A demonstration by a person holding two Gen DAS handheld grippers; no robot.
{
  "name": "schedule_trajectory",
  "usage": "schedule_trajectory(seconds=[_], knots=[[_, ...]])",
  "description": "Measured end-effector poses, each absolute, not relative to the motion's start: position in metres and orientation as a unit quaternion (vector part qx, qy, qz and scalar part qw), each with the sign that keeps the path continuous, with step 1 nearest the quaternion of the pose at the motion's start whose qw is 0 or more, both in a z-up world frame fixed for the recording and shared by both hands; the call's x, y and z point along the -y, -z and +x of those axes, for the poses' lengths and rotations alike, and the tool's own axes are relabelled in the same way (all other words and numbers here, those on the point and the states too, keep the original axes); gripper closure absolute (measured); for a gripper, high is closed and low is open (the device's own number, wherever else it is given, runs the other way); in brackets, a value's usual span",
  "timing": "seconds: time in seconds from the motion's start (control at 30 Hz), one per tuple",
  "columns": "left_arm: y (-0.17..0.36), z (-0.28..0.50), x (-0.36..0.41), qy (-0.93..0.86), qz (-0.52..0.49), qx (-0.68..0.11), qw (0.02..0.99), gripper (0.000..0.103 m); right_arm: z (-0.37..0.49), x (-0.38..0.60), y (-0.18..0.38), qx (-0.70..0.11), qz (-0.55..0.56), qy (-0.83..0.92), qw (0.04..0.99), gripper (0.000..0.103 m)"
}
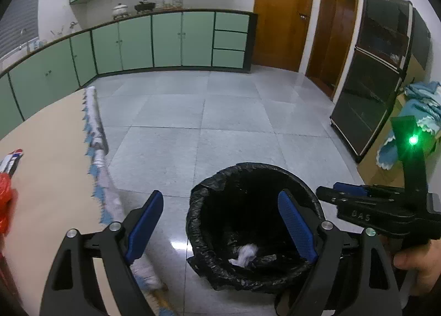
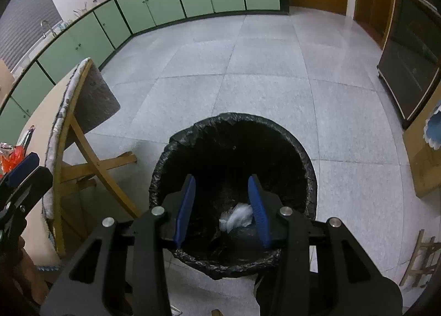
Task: Collect trash
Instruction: 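Return the right tool to the table and grasp the red packet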
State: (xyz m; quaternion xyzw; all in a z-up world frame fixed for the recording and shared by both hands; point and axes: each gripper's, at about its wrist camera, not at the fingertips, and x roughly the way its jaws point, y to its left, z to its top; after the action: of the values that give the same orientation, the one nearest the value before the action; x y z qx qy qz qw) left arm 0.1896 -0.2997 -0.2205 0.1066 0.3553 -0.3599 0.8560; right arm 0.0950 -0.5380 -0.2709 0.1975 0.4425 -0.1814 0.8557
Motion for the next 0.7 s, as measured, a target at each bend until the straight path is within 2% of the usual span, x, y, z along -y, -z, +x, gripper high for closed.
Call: schedule_trajectory(seconds=[0.2, 0.43, 0.7], knots=[[0.200, 0.187, 0.241, 0.310, 0.090, -0.331, 0.887, 0.017, 0.094, 0.501, 0.227, -0.406, 0.168, 0.143, 0.887, 0.051], [0.166, 0.171, 0.128, 0.198, 0.068, -0.287, 0.935, 0.013, 0.111, 0.409, 0.179, -0.367, 0.118, 0.026, 0.922, 0.051], [0.146, 0.139, -0.003, 0.050, 0.055, -0.247, 0.966, 0.011, 0.137, 0.293, 0.160, -0.362, 0.076, -0.104, 0.923, 0.051]])
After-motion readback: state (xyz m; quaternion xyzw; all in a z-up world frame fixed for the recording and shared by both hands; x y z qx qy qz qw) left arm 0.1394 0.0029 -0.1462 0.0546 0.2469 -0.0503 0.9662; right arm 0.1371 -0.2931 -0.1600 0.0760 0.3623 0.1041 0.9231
